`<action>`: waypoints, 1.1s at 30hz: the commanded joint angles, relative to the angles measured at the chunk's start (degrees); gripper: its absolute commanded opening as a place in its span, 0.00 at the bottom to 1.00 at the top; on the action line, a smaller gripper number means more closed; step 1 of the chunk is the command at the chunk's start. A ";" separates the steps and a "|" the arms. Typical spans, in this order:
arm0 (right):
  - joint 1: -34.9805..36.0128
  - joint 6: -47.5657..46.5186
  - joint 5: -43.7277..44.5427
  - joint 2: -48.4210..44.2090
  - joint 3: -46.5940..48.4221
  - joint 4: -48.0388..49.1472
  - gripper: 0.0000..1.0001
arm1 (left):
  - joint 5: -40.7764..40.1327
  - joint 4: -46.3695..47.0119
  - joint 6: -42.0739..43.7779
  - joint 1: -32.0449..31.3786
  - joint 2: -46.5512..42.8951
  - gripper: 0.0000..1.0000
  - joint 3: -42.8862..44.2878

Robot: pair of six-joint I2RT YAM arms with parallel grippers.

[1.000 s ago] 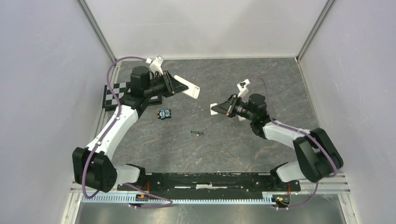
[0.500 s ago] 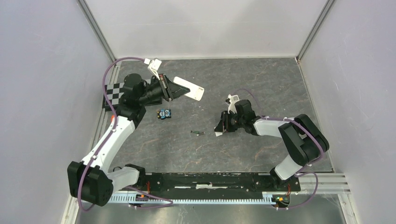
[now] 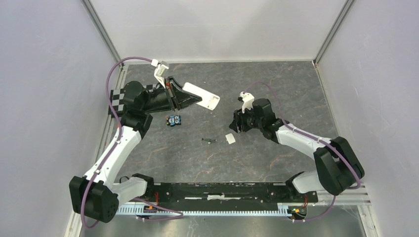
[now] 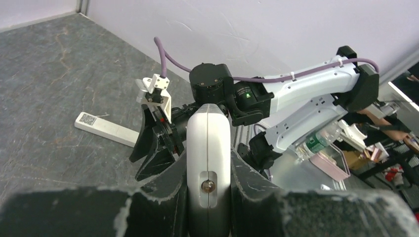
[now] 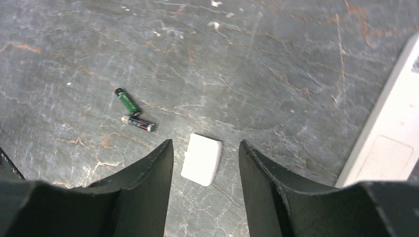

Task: Load the batteries into the remote control

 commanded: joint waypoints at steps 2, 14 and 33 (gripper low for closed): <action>5.56 -9.18 -3.33 -2.50 2.18 3.52 0.53 | 2.55 5.57 -2.42 0.23 -2.39 0.02 1.64; 20.59 -17.13 9.96 9.75 11.48 -0.05 0.53 | -20.88 -9.36 7.74 0.49 -13.77 0.02 1.26; 23.17 -40.28 5.44 23.47 24.41 -22.45 0.60 | -15.30 -11.70 7.07 0.59 -13.55 0.02 1.13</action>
